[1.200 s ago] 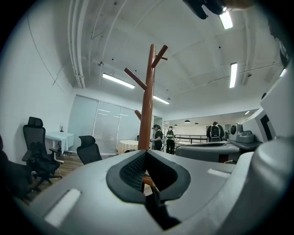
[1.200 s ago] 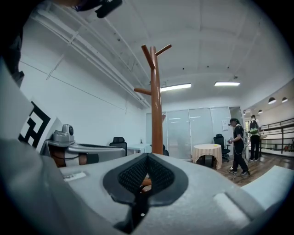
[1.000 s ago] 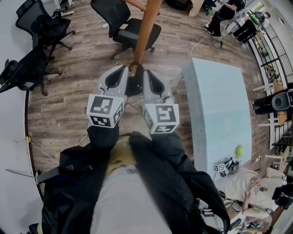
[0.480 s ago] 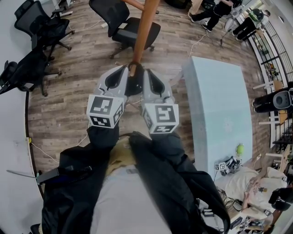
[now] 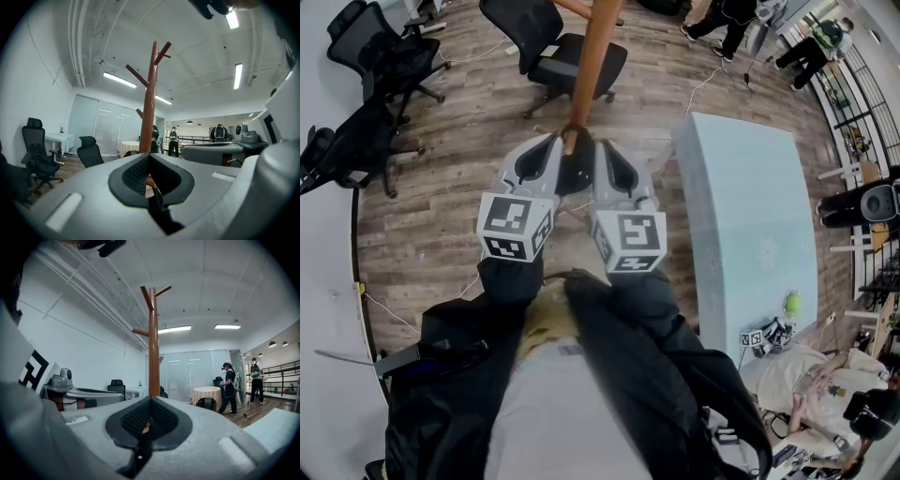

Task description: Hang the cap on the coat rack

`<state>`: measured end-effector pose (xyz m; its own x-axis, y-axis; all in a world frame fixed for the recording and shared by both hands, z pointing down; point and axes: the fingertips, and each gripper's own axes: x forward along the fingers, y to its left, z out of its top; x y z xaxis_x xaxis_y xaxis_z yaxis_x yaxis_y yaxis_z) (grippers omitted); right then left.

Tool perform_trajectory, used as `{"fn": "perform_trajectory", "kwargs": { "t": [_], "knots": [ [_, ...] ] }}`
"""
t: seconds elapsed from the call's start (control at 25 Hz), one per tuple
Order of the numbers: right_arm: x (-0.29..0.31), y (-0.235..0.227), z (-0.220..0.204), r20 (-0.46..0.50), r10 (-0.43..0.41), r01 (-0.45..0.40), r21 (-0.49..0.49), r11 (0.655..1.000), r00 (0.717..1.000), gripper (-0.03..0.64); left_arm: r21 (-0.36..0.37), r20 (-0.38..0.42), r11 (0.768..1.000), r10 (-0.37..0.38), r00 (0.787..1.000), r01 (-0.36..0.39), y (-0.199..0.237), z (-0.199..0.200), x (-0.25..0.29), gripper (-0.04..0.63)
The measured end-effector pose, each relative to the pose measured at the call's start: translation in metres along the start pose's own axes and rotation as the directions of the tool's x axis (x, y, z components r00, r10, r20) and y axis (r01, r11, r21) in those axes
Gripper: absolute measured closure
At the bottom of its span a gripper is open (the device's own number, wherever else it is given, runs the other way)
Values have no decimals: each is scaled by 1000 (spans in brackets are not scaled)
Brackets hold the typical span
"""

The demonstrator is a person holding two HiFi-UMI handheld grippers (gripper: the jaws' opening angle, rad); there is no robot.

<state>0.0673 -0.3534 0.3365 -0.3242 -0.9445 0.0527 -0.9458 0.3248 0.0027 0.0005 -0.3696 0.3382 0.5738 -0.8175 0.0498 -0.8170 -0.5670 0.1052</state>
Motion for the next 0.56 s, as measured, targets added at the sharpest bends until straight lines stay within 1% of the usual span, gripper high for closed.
{"fn": "perform_trajectory", "kwargs": {
  "t": [0.28, 0.56],
  "knots": [
    [-5, 0, -2, 5, -10, 10, 0, 1000, 1000, 624, 1, -4, 1000, -11, 1000, 11, -5, -4, -2, 597],
    [6, -20, 8, -9, -4, 4, 14, 1000, 1000, 624, -6, -23, 1000, -8, 1000, 8, -9, 4, 21, 597]
  ]
}}
